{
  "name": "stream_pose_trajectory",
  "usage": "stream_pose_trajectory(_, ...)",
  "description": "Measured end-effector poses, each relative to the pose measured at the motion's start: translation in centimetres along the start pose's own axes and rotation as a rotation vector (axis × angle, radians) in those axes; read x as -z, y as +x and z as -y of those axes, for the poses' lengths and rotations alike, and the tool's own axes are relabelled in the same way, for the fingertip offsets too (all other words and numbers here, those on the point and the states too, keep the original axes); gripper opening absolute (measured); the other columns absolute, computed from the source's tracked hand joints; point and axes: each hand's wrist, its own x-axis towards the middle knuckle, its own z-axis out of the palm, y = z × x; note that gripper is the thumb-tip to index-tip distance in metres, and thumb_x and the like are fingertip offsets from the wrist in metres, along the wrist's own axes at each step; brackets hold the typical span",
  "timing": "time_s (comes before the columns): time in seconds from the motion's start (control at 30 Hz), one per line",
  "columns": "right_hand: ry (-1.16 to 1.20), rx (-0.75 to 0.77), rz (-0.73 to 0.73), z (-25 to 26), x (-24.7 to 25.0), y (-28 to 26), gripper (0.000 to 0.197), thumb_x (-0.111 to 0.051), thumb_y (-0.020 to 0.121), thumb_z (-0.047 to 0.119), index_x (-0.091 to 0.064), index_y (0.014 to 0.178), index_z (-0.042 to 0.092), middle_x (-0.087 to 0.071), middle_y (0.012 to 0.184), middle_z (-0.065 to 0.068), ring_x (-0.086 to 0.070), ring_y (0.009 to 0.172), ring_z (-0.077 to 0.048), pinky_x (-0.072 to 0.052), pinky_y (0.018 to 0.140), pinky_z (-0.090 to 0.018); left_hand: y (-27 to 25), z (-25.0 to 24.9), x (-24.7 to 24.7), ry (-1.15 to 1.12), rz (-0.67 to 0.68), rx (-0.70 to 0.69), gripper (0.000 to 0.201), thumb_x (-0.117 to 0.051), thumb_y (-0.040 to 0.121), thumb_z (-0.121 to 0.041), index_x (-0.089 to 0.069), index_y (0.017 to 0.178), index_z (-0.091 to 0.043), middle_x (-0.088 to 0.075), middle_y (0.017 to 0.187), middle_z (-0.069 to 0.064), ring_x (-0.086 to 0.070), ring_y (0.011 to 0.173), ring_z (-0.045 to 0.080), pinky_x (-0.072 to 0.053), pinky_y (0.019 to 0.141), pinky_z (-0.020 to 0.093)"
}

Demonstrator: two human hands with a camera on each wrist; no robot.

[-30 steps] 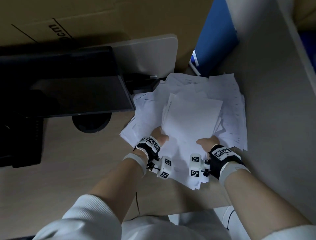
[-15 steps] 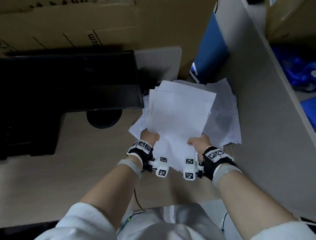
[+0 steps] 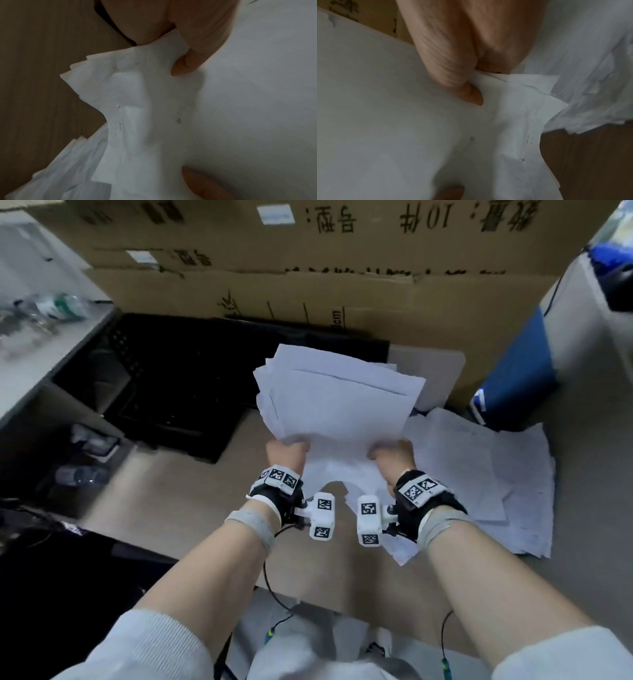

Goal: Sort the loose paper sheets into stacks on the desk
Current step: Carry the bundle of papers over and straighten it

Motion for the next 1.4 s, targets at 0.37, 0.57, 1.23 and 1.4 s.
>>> stream_pose_trajectory(0.37,-0.302,-0.1,0.155,2.7,-14.3,2.1,0.01,-0.065,0.088,0.01,-0.057,0.094,0.007,-0.052,0.093,-0.008,-0.051,0.075,-0.021,-0.042,0.063,-0.025,10.3,1.0,11.5,0.018,-0.082,0.047,0.041,-0.074,0.064,-0.002,-0.068,0.105,-0.002,-0.071,0.089,0.003,-0.068,0.085,0.023,-0.057,0.081,0.034)
stream_pose_trajectory(0.57,-0.376,-0.293,0.159,-2.4,-19.2,4.6,0.024,-0.074,0.078,0.016,-0.067,0.097,0.003,-0.069,0.106,-0.011,-0.065,0.088,-0.027,-0.055,0.078,-0.035,15.4,5.0,14.0,0.185,0.07,0.176,0.043,-0.083,0.069,-0.01,-0.064,0.107,-0.004,-0.071,0.095,0.008,-0.07,0.089,0.028,-0.056,0.079,0.037)
stream_pose_trajectory(1.23,-0.026,-0.205,0.111,-0.2,-18.3,5.3,0.026,-0.075,0.082,0.001,-0.052,0.078,0.01,-0.062,0.083,-0.002,-0.057,0.073,-0.018,-0.047,0.079,-0.031,17.5,4.9,11.6,0.217,0.007,0.249,0.026,-0.071,0.077,-0.008,-0.067,0.101,-0.002,-0.061,0.086,0.006,-0.057,0.081,0.022,-0.046,0.072,0.03)
stream_pose_trajectory(1.4,0.078,-0.077,0.066,1.4,-19.4,5.8,0.02,-0.08,0.081,0.012,-0.061,0.082,0.019,-0.066,0.088,0.004,-0.065,0.091,-0.023,-0.049,0.081,-0.03,17.8,2.4,10.6,0.056,-0.021,0.116,0.027,-0.06,0.077,0.009,-0.066,0.101,-0.001,-0.064,0.079,0.003,-0.061,0.072,0.017,-0.05,0.071,0.028)
